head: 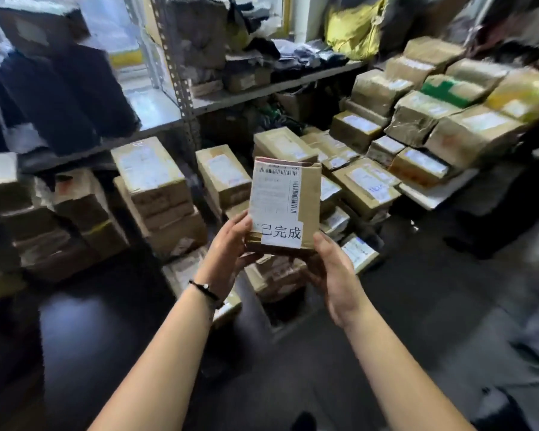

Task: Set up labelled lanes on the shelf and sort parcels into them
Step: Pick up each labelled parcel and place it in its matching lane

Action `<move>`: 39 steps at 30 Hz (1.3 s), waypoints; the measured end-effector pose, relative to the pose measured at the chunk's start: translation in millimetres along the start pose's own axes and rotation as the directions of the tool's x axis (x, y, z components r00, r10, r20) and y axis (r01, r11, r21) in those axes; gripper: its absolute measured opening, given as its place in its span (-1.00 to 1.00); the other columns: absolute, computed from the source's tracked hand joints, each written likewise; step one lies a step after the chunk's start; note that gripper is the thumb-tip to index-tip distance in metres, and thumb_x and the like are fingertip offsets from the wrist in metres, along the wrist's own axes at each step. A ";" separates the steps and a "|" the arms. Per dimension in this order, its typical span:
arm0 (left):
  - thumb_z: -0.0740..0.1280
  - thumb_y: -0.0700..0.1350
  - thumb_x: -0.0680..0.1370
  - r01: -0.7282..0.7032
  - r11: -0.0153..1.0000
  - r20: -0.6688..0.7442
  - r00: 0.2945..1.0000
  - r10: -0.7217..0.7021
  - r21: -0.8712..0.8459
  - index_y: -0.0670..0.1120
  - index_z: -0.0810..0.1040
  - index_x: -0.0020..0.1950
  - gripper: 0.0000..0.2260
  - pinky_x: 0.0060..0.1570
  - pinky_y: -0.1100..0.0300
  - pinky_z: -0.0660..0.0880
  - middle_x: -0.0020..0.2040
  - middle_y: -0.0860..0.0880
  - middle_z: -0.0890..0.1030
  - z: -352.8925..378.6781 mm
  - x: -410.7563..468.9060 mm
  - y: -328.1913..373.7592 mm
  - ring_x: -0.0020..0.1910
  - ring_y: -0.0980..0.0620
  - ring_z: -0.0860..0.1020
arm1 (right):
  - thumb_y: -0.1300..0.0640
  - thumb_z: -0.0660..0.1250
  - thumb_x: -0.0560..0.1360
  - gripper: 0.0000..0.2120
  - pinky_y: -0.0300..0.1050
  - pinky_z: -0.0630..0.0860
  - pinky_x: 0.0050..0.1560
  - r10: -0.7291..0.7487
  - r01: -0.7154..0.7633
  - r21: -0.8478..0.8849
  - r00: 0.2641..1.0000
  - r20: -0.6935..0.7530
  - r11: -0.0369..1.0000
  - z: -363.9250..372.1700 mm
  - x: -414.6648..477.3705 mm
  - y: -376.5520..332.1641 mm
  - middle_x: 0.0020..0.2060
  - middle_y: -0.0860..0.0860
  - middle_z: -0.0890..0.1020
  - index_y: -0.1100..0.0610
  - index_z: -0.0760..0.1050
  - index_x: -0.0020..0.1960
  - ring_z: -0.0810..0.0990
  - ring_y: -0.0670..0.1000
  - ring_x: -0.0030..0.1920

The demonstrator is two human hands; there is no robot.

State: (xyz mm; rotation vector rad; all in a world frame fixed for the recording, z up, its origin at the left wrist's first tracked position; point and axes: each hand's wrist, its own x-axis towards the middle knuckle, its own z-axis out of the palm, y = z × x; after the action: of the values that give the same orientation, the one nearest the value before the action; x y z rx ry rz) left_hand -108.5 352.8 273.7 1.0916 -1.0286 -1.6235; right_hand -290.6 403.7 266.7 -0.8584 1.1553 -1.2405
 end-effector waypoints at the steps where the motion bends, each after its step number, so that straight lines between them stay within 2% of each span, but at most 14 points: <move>1: 0.34 0.14 0.41 0.014 1.000 0.026 1.000 -0.014 -0.004 0.12 0.58 0.19 -0.64 0.03 0.10 0.52 0.06 0.07 0.70 21.1 9.9 -8.6 -0.01 0.05 0.62 | -0.32 0.42 0.43 -0.27 0.11 0.48 0.36 0.012 -0.011 0.013 0.999 -0.040 1.000 -22.6 2.1 -4.6 0.25 0.07 0.66 0.08 0.45 0.45 0.60 0.09 0.31; 3: 0.31 0.08 0.54 0.031 1.000 0.063 0.998 -0.031 0.002 0.09 0.57 0.24 -0.72 -0.02 0.14 0.54 0.07 0.06 0.70 57.4 29.6 -26.4 -0.01 0.06 0.62 | -0.14 0.32 0.58 -0.49 -0.05 0.58 0.23 0.015 -0.014 0.011 0.997 -0.077 1.000 -63.6 5.1 -14.3 0.21 0.07 0.68 0.13 0.48 0.42 0.65 0.03 0.23; 5: 0.29 0.08 0.58 0.057 0.998 0.094 0.994 -0.057 -0.003 0.03 0.53 0.31 -0.67 -0.09 0.18 0.55 0.06 0.05 0.70 99.7 46.2 -43.1 -0.05 0.09 0.63 | -0.11 0.33 0.59 -0.56 -0.16 0.57 0.10 0.019 -0.019 0.005 0.985 -0.171 1.000 -106.9 6.2 -24.9 0.17 0.01 0.70 0.10 0.51 0.37 0.67 -0.07 0.17; 9: 0.39 0.10 0.51 0.090 0.996 0.175 0.980 -0.093 0.023 0.02 0.52 0.31 -0.60 0.01 0.14 0.50 0.10 0.03 0.69 141.4 64.8 -64.0 -0.01 0.09 0.62 | -0.25 0.42 0.39 -0.35 0.04 0.44 0.39 0.048 -0.037 0.043 0.958 -0.283 0.998 -154.6 5.7 -29.3 0.19 -0.01 0.69 0.09 0.52 0.36 0.61 -0.04 0.27; 13: 0.32 0.02 0.57 0.100 0.992 0.230 0.966 -0.116 0.079 0.02 0.54 0.26 -0.72 -0.03 0.21 0.51 0.03 0.07 0.71 169.2 92.4 -73.8 -0.05 0.16 0.64 | -0.20 0.42 0.41 -0.44 0.15 0.39 0.45 0.093 -0.062 0.104 0.942 -0.321 0.993 -189.2 21.1 -25.2 0.17 -0.03 0.70 0.03 0.51 0.33 0.60 0.00 0.28; 15: 0.31 -0.02 0.59 0.115 0.992 0.228 0.966 -0.125 0.060 0.00 0.52 0.27 -0.74 -0.11 0.27 0.58 0.00 0.07 0.72 177.6 108.4 -76.9 -0.08 0.17 0.66 | -0.14 0.40 0.50 -0.57 0.12 0.43 0.39 0.115 -0.084 0.109 0.942 -0.315 0.990 -199.8 34.4 -24.1 0.15 -0.04 0.71 0.00 0.52 0.31 0.61 -0.01 0.25; 19: 0.34 0.05 0.50 0.127 0.989 0.208 0.968 -0.140 0.076 -0.03 0.53 0.32 -0.59 -0.01 0.18 0.58 0.10 -0.02 0.70 184.1 145.6 -83.3 0.00 0.10 0.65 | -0.01 0.33 0.60 -0.70 -0.06 0.48 0.11 0.153 -0.129 0.107 0.950 -0.273 0.986 -220.6 72.2 -27.0 0.10 -0.04 0.72 0.01 0.50 0.31 0.64 -0.03 0.12; 23: 0.41 0.11 0.43 0.181 0.979 0.178 0.964 -0.196 0.097 0.04 0.46 0.37 -0.48 0.08 0.09 0.54 0.11 0.03 0.70 182.1 197.1 -81.9 0.06 0.10 0.66 | 0.01 0.35 0.59 -0.68 -0.02 0.53 0.20 0.188 -0.179 0.059 0.957 -0.219 0.982 -241.4 126.3 -41.5 0.14 -0.01 0.71 0.02 0.49 0.33 0.65 -0.02 0.13; 25: 0.55 0.21 0.27 0.196 0.974 0.169 0.962 -0.213 0.110 0.10 0.46 0.33 -0.32 0.13 0.05 0.54 0.11 0.04 0.70 176.4 219.2 -77.2 0.06 0.08 0.66 | 0.03 0.36 0.59 -0.64 -0.10 0.55 0.11 0.202 -0.201 0.023 0.965 -0.169 0.979 -247.8 152.7 -50.8 0.18 0.01 0.69 0.01 0.45 0.36 0.66 -0.01 0.15; 28: 0.66 0.29 -0.01 0.223 0.971 0.147 0.961 -0.234 0.086 0.12 0.45 0.33 -0.05 -0.01 0.11 0.60 0.16 0.02 0.67 168.3 243.3 -71.4 0.07 0.02 0.67 | -0.03 0.40 0.54 -0.56 -0.13 0.54 0.09 0.243 -0.247 -0.029 0.965 -0.100 0.969 -254.1 189.1 -63.0 0.22 0.00 0.67 -0.02 0.43 0.38 0.65 -0.02 0.19; 30: 0.67 0.27 -0.02 0.225 0.972 0.123 0.965 -0.232 0.068 0.14 0.45 0.33 -0.04 0.04 0.06 0.61 0.23 -0.01 0.63 165.0 255.2 -69.1 0.12 -0.03 0.66 | 0.00 0.35 0.59 -0.65 -0.02 0.52 0.24 0.273 -0.277 -0.060 0.960 -0.069 0.959 -257.6 214.2 -68.5 0.23 0.00 0.66 -0.04 0.44 0.36 0.63 0.00 0.22; 33: 0.66 0.26 0.01 0.212 0.975 0.097 0.971 -0.217 0.067 0.14 0.47 0.33 -0.08 0.10 0.01 0.58 0.26 -0.05 0.61 164.5 262.6 -67.1 0.15 -0.06 0.65 | 0.02 0.32 0.61 -0.69 -0.01 0.54 0.16 0.293 -0.292 -0.095 0.956 -0.008 0.952 -259.0 244.9 -74.1 0.20 0.01 0.68 -0.04 0.44 0.35 0.65 0.02 0.20; 36: 0.66 0.22 0.08 0.201 0.978 0.069 0.976 -0.205 0.060 0.09 0.48 0.34 -0.13 0.16 -0.05 0.55 0.24 -0.03 0.64 165.5 257.2 -65.8 0.17 -0.06 0.64 | -0.06 0.42 0.50 -0.50 0.08 0.58 0.17 0.317 -0.310 -0.105 0.947 0.058 0.945 -262.3 262.9 -71.3 0.18 0.02 0.69 0.00 0.43 0.40 0.66 0.11 0.18; 39: 0.64 0.20 0.12 0.184 0.981 -0.012 0.983 -0.184 0.057 0.07 0.49 0.34 -0.18 0.09 0.08 0.58 0.17 0.00 0.68 165.5 245.3 -65.7 0.14 -0.01 0.65 | -0.13 0.48 0.35 -0.29 0.10 0.63 0.12 0.385 -0.371 -0.116 0.912 0.143 0.921 -270.2 271.3 -63.2 0.19 0.06 0.69 -0.03 0.38 0.45 0.67 0.15 0.18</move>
State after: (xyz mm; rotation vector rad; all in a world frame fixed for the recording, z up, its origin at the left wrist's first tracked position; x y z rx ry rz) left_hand -331.6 159.4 205.1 1.2616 -1.0001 -1.7439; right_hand -582.1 153.4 211.7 -0.7402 1.1824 -0.7914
